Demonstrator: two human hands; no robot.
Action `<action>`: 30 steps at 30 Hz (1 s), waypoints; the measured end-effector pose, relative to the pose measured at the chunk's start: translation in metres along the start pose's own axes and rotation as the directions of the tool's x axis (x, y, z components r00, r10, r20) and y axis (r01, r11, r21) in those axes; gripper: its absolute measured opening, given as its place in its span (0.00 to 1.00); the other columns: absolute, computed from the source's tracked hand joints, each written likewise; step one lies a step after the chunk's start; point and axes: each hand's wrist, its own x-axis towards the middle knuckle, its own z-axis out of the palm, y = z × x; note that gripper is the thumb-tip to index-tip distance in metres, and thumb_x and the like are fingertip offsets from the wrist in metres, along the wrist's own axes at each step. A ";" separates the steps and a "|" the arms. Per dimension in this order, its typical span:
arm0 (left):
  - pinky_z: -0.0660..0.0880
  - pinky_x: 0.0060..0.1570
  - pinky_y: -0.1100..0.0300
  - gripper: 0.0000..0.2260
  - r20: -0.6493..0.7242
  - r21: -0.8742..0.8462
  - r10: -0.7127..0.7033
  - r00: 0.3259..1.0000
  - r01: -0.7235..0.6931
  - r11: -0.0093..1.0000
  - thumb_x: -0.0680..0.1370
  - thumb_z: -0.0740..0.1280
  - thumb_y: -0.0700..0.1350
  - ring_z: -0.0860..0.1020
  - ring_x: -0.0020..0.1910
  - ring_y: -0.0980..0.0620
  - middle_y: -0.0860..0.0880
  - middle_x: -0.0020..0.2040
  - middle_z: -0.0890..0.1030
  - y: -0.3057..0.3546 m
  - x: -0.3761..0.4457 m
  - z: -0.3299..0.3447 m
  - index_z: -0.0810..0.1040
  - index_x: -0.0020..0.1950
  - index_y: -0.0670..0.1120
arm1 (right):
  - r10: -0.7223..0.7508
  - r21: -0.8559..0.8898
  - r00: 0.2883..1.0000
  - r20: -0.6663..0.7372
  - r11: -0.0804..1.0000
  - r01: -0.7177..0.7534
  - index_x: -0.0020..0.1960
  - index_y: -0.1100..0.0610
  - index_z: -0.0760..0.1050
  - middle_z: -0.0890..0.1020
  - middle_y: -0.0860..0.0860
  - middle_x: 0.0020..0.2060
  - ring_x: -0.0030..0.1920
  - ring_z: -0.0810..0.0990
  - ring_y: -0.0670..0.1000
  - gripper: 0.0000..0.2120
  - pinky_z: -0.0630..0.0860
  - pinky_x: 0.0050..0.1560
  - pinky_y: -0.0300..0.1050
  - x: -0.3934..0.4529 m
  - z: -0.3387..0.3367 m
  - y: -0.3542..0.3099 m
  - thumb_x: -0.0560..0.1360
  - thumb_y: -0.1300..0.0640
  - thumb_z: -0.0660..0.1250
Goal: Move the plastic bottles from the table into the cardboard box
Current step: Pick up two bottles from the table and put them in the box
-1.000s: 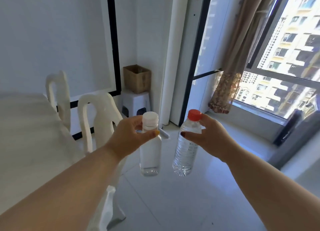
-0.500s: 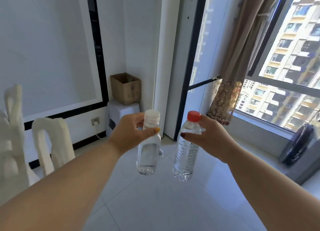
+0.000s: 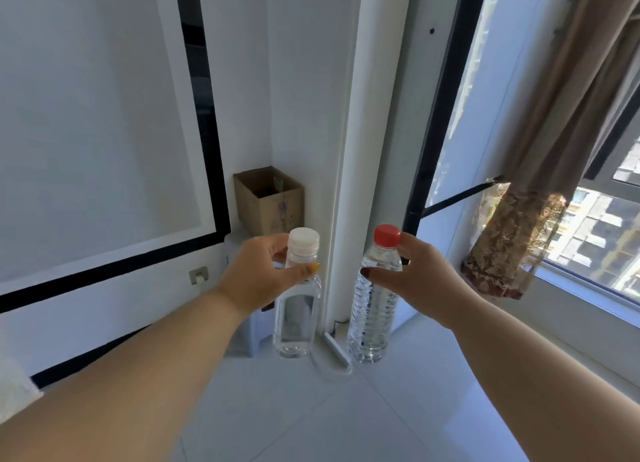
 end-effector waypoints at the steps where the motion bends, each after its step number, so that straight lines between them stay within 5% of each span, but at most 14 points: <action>1: 0.75 0.51 0.69 0.22 -0.012 0.004 -0.009 1.000 0.009 1.000 0.69 0.74 0.58 0.81 0.51 0.64 0.58 0.53 0.85 -0.008 0.017 0.000 0.81 0.61 0.52 | -0.015 0.000 1.000 0.007 1.000 0.015 0.47 0.36 0.73 0.81 0.35 0.42 0.40 0.80 0.36 0.15 0.69 0.35 0.30 0.023 0.002 0.007 0.66 0.45 0.77; 7: 0.73 0.48 0.72 0.21 -0.130 0.006 -0.104 0.986 0.105 0.994 0.66 0.74 0.60 0.81 0.51 0.65 0.61 0.52 0.83 -0.058 0.131 0.004 0.79 0.57 0.57 | -0.126 0.044 0.988 0.092 0.992 0.122 0.62 0.44 0.75 0.82 0.38 0.49 0.47 0.80 0.37 0.26 0.69 0.39 0.30 0.181 0.014 0.042 0.66 0.44 0.77; 15: 0.76 0.54 0.61 0.16 -0.251 0.018 -0.204 0.946 0.215 0.976 0.70 0.76 0.54 0.81 0.52 0.63 0.60 0.53 0.83 -0.128 0.270 -0.022 0.77 0.55 0.63 | -0.188 0.069 0.968 0.164 0.982 0.178 0.55 0.37 0.72 0.80 0.35 0.47 0.46 0.78 0.37 0.21 0.69 0.38 0.31 0.367 0.041 0.051 0.66 0.44 0.77; 19: 0.77 0.60 0.51 0.18 -0.293 0.023 -0.202 0.935 0.218 0.976 0.68 0.76 0.59 0.82 0.55 0.58 0.57 0.55 0.84 -0.170 0.340 -0.046 0.78 0.55 0.63 | -0.220 0.066 0.964 0.146 0.975 0.212 0.42 0.34 0.71 0.79 0.28 0.36 0.40 0.77 0.29 0.16 0.70 0.31 0.25 0.453 0.067 0.048 0.66 0.47 0.78; 25: 0.79 0.58 0.50 0.22 -0.289 0.035 -0.197 0.937 0.216 0.976 0.62 0.72 0.65 0.83 0.51 0.60 0.60 0.50 0.86 -0.242 0.453 -0.090 0.83 0.54 0.59 | -0.195 0.088 0.974 0.112 0.979 0.186 0.51 0.40 0.75 0.82 0.38 0.44 0.42 0.79 0.35 0.17 0.69 0.36 0.29 0.578 0.114 0.045 0.66 0.46 0.77; 30: 0.77 0.54 0.57 0.20 -0.298 0.073 -0.243 0.923 0.276 0.958 0.65 0.73 0.64 0.81 0.50 0.61 0.62 0.52 0.84 -0.296 0.537 -0.127 0.81 0.55 0.60 | -0.159 0.173 0.982 0.104 0.975 0.139 0.46 0.38 0.74 0.81 0.36 0.40 0.39 0.76 0.28 0.13 0.69 0.29 0.28 0.681 0.153 0.037 0.68 0.49 0.76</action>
